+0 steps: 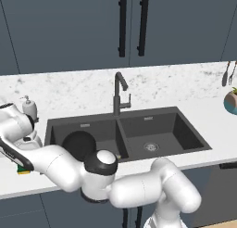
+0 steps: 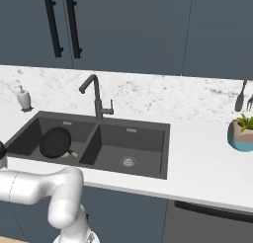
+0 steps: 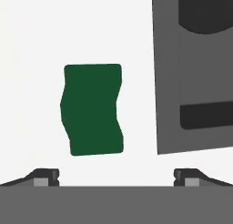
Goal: Pick the pan and sponge and place them into the sink. Then turn on the water.
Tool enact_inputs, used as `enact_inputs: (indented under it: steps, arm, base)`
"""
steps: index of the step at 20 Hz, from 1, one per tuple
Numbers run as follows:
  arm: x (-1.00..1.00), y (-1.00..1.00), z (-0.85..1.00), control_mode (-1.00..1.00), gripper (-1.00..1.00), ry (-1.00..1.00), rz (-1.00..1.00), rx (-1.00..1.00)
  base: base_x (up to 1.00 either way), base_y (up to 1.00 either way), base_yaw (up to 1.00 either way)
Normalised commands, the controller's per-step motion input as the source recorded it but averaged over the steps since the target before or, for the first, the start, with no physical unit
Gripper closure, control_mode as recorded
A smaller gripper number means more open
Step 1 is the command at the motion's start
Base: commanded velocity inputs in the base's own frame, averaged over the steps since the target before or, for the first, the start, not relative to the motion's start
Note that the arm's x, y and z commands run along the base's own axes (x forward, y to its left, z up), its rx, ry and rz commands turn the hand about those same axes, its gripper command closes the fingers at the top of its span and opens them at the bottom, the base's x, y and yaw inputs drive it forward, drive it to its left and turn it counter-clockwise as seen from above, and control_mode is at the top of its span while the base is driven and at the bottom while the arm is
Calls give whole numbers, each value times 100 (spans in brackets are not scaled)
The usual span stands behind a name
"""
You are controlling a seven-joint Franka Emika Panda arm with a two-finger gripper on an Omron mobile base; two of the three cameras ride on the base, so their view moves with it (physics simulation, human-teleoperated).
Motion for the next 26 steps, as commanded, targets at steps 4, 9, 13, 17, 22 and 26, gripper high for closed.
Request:
enact_inputs:
  steps: [4, 9, 13, 17, 22, 26]
  arm:
    - [27, 19, -30, -100, -100, 0, 0, -2]
    - [27, 24, -31, -100, -100, 0, 0, -2]
    - [13, 1, -26, -100, -100, 1, 0, 0]
    - [9, 1, -23, -100, -100, 6, 0, 0]
    - [11, 23, -28, -100, -100, 3, 0, -3]
    - [9, 25, -39, -100, -100, 1, -2, -6]
  base:
    - [0, 0, 0]
    - [0, 0, 0]
    - [0, 0, 0]
    - [0, 0, 0]
    - [0, 0, 0]
    - [0, 0, 0]
